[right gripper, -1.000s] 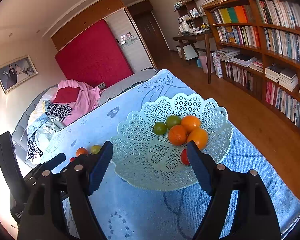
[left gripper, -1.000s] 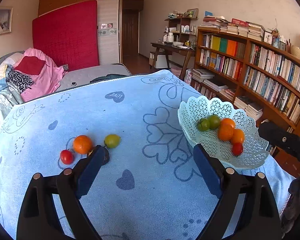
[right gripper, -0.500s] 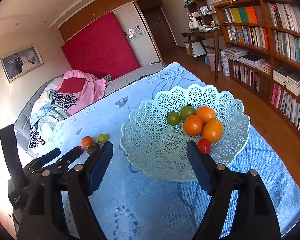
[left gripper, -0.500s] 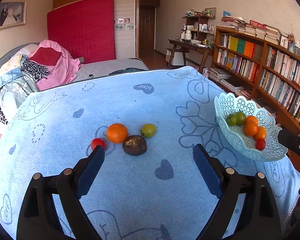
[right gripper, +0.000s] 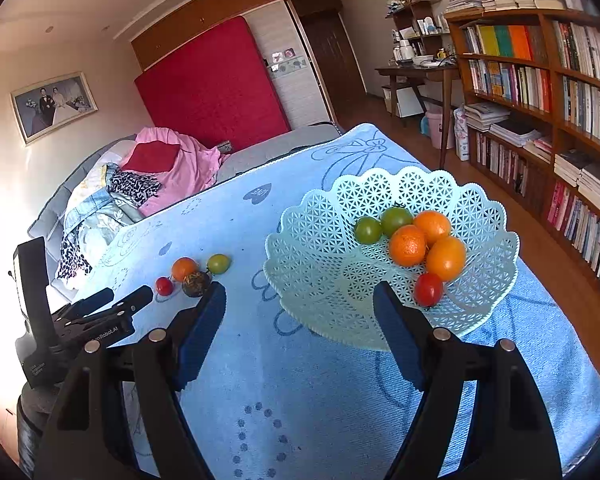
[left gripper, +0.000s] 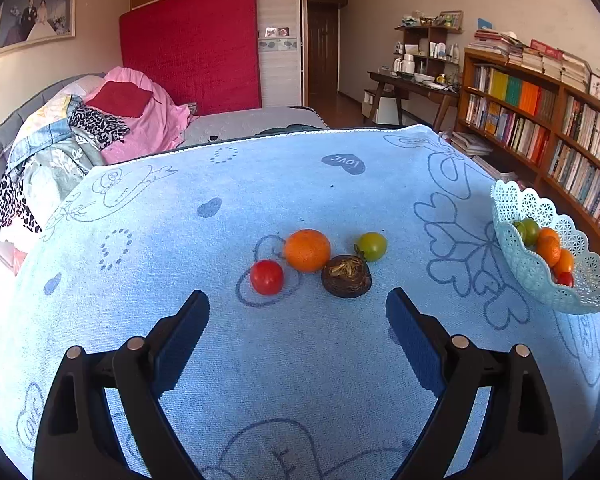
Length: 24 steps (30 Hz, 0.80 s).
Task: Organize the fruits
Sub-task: 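Withdraw both tools from the basket toward the remaining fruit, then grasp the red tomato with the left tool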
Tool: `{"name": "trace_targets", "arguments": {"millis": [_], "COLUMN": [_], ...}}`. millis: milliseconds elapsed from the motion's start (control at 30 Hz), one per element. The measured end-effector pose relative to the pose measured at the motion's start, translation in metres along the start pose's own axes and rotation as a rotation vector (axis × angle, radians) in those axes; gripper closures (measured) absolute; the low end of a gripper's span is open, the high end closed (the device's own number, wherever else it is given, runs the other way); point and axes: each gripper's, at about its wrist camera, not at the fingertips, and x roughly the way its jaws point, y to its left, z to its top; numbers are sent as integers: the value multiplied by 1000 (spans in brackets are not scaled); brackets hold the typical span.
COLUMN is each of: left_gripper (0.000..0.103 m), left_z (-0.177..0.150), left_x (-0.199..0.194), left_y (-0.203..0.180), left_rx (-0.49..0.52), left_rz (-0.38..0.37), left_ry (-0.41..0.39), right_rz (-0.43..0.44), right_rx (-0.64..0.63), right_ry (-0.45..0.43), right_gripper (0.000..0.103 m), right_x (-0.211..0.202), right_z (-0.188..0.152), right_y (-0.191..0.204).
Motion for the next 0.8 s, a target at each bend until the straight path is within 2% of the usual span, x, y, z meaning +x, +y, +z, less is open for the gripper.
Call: {"name": "trace_targets", "arguments": {"millis": [267,500,633,800], "left_gripper": [15,28,30,41], "left_z": [0,5,7,9], "left_x": [25,47,56,70], "left_y": [17,23,22,21], "left_rx": [-25,3,35,60], "left_rz": [44,67,58,28], "left_ry": [49,85,93,113], "right_rz": [6,10,18,37], "right_rx": [-29,-49,-63,-88], "right_ry": [14,31,37,32], "right_gripper": [26,26,26,26], "right_x": [5,11,14,19], "right_z": [-4,-8,-7,0], "right_y": [7,13,18,31]}}
